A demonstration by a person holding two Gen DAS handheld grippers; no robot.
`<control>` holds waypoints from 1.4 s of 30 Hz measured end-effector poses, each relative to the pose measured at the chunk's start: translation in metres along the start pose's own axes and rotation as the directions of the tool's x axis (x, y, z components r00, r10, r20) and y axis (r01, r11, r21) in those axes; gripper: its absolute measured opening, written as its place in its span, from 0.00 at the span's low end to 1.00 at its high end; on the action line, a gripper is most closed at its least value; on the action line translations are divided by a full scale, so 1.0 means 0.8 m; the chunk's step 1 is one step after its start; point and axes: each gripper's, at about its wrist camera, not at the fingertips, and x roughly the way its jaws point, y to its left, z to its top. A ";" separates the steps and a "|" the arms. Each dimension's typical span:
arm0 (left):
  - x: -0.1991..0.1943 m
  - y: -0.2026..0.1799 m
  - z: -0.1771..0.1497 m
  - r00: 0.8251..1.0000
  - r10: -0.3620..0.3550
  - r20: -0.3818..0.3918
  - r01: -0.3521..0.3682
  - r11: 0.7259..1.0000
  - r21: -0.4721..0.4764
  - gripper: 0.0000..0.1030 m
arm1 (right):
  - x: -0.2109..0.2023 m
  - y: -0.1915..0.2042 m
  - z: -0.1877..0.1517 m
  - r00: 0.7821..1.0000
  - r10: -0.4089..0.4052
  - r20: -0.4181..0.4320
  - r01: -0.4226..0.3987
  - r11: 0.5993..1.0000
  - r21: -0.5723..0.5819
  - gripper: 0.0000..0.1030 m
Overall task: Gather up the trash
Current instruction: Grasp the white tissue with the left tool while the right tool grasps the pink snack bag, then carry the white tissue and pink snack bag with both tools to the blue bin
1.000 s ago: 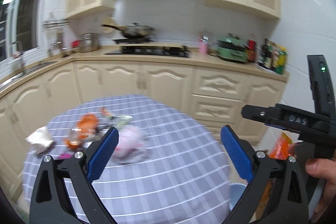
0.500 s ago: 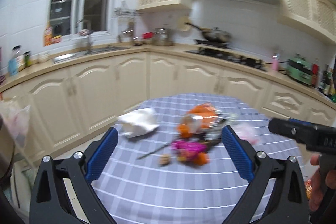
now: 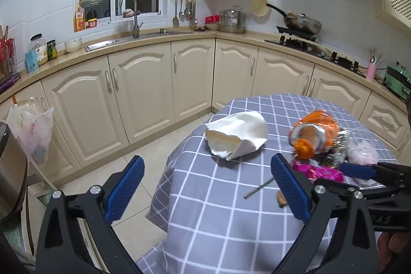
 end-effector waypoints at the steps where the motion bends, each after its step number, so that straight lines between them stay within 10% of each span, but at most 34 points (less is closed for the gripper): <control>1: 0.006 0.000 0.002 1.000 -0.004 -0.007 0.004 1.000 0.007 0.94 | 0.008 0.001 0.002 1.000 -0.002 -0.014 0.002 1.000 -0.006 0.45; 14: 0.116 -0.025 0.040 0.992 -0.069 -0.101 0.081 0.990 0.116 0.95 | 0.002 -0.017 -0.003 0.996 0.083 -0.030 -0.082 0.996 0.032 0.24; 20: 0.160 -0.038 0.042 0.956 -0.189 -0.223 0.224 0.964 0.145 0.95 | -0.001 -0.026 0.001 0.993 0.116 -0.029 -0.115 0.992 0.045 0.24; 25: 0.164 -0.047 0.037 0.931 -0.254 -0.261 0.289 0.951 0.106 0.36 | -0.008 -0.035 -0.002 0.992 0.125 -0.019 -0.123 0.990 0.065 0.24; 32: 0.138 -0.067 0.021 0.933 -0.255 -0.254 0.292 0.949 0.117 0.15 | -0.040 -0.052 -0.018 0.991 0.132 0.016 -0.133 0.986 0.100 0.24; 42: 0.059 -0.056 -0.002 0.957 -0.244 -0.159 0.255 0.966 0.050 0.11 | -0.102 -0.073 -0.049 0.988 0.117 0.098 -0.130 0.983 0.131 0.24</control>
